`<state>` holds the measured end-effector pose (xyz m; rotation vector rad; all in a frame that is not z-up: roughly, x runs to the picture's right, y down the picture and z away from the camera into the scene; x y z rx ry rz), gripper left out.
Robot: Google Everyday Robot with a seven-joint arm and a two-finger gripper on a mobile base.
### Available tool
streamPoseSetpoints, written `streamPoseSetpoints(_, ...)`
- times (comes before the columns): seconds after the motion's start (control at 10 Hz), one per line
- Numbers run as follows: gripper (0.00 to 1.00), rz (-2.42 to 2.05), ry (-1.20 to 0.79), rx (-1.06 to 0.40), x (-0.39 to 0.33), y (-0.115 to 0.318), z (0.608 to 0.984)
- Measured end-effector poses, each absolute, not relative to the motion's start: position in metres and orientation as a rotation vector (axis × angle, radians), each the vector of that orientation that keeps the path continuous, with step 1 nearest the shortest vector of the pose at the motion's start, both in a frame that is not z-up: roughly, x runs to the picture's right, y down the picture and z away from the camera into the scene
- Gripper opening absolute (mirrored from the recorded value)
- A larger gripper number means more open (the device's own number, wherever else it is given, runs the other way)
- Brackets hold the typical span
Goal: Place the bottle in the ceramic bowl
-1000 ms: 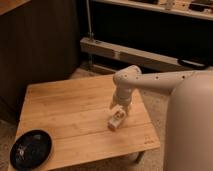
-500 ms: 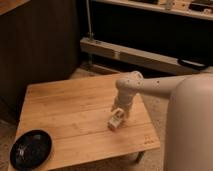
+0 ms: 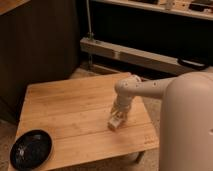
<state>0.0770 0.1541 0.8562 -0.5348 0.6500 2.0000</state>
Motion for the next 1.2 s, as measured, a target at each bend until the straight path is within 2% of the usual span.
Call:
streamPoseSetpoints(0.2,0.65,2.020,0.668,-0.534,0.078,0.160,0.860)
streamPoseSetpoints(0.3,0.61,2.026,0.668,-0.533,0.078,0.162,0.861)
streamPoseSetpoints(0.6,0.32,2.010,0.609,-0.503,0.070,0.145,0.849)
streamPoseSetpoints(0.9,0.02,1.877,0.509,-0.446,0.021,0.102,0.826)
streamPoseSetpoints(1.2,0.00,1.689,0.389,-0.446,-0.047,0.075,0.813)
